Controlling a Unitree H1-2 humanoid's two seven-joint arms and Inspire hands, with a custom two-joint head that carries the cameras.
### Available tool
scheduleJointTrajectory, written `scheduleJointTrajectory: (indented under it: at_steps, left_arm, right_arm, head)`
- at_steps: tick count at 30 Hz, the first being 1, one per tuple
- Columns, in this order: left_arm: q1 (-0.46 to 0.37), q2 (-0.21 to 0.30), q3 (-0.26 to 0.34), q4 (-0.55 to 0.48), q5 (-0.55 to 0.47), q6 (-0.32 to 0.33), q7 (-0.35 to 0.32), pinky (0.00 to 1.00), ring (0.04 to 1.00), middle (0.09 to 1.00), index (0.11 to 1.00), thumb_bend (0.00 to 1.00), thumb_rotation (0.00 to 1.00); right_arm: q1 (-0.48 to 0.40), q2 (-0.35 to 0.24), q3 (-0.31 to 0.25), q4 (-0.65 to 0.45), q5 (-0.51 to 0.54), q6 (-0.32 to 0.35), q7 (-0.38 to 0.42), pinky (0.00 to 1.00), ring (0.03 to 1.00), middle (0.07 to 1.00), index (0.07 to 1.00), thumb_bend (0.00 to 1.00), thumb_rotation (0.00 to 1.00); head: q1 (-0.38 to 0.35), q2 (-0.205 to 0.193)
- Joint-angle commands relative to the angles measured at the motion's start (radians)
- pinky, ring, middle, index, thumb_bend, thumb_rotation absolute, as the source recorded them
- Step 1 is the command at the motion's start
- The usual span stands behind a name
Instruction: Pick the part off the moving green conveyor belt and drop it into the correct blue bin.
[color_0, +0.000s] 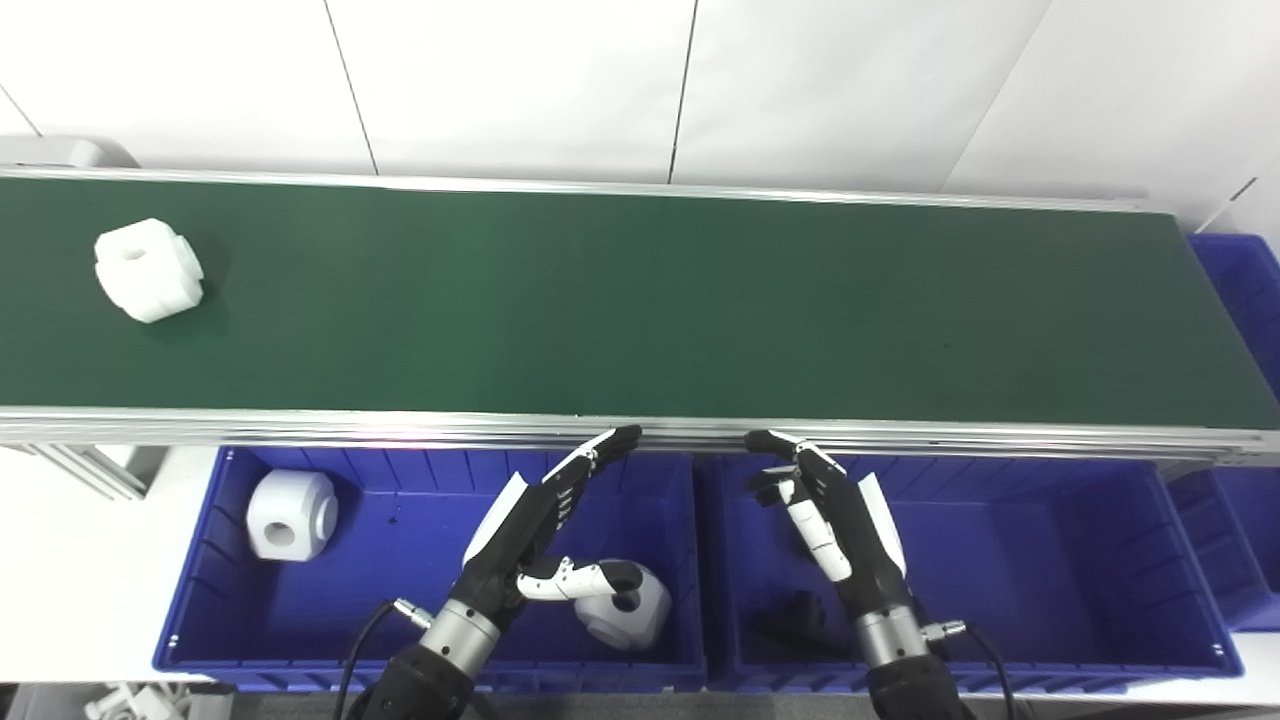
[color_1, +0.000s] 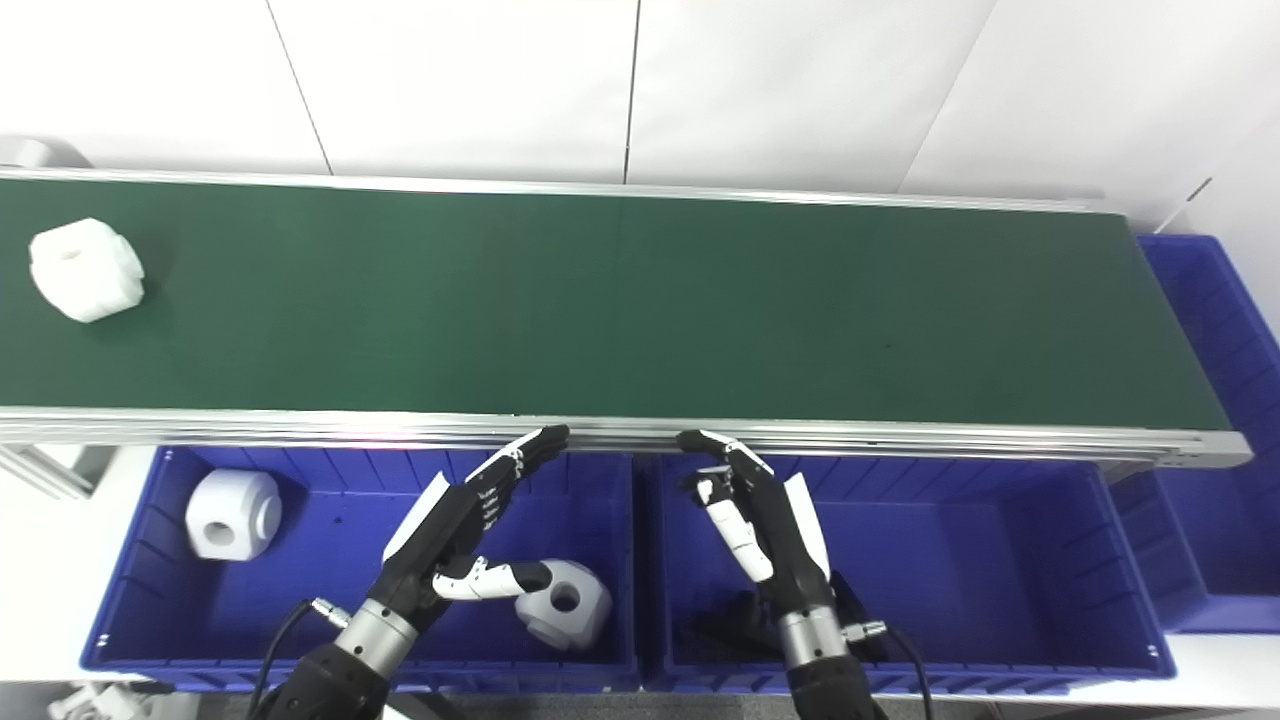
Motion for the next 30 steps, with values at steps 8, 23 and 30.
scheduleJointTrajectory:
  at_steps: [8, 23, 30]
  left_arm:
    - [-0.009, -0.001, -0.003, -0.016, -0.010, -0.037, -0.003, 0.98, 0.937, 0.916, 0.890, 0.93, 0.56]
    - [-0.007, 0.001, -0.003, -0.023, -0.005, -0.032, -0.002, 0.98, 0.945, 0.919, 0.894, 0.93, 0.57]
    - [-0.008, -0.002, -0.004, -0.020, -0.008, -0.032, -0.002, 0.98, 0.945, 0.921, 0.892, 0.93, 0.56]
  right_arm:
    - [-0.013, -0.008, 0.007, -0.020, 0.001, -0.063, -0.027, 0.54, 0.613, 0.772, 0.742, 0.65, 0.99]
    - [-0.011, -0.009, 0.010, -0.022, -0.010, -0.063, -0.035, 0.55, 0.618, 0.772, 0.744, 0.65, 1.00]
    - [-0.006, -0.009, 0.008, -0.023, 0.005, -0.063, -0.022, 0.57, 0.618, 0.774, 0.744, 0.66, 0.99]
  head:
    - [0.000, -0.002]
    - [-0.001, -0.005]
    - [0.001, -0.008]
